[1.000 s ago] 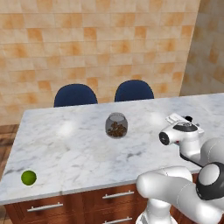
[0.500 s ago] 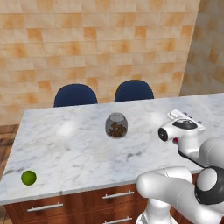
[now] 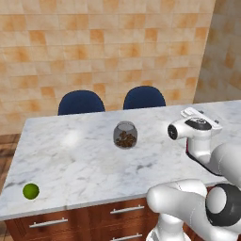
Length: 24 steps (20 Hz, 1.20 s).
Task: Open the cabinet directly in front. Then move the liquor and the mug to the dining counter with the jar on it.
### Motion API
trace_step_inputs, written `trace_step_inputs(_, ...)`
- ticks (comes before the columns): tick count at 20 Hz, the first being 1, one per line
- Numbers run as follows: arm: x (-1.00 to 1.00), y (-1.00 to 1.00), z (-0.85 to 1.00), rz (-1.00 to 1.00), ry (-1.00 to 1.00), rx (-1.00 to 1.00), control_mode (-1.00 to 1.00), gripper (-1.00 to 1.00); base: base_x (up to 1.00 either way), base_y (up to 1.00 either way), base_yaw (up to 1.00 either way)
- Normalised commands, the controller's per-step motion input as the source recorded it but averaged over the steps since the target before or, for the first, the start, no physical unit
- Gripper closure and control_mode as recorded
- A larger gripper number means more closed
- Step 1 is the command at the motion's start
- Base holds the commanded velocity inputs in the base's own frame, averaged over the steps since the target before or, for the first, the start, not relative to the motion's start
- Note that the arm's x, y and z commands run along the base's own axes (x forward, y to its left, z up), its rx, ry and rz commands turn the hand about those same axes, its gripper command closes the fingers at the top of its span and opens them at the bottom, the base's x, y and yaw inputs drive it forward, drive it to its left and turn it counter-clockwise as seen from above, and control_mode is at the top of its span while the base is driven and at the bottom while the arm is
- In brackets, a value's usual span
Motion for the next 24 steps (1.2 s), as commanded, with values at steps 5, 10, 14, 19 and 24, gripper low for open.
trace_step_inputs(5,0.0,0.08,0.61,-0.01,0.0,0.0,-1.0,-1.0,0.0,0.0,0.0)
trace_step_inputs(10,0.0,0.03,0.58,0.0,-0.03,0.03,-1.0,-1.0,0.0,0.0,0.0)
trace_step_inputs(14,-0.35,0.0,0.19,0.0,-0.38,0.21,-1.0,-1.0,0.0,0.0,0.0)
trace_step_inputs(19,-0.23,0.0,0.44,0.0,-0.29,0.4,-1.0,-1.0,0.0,0.0,0.0)
trace_step_inputs(24,-0.13,0.0,0.71,0.0,-0.17,0.46,-1.0,-1.0,0.0,0.0,0.0)
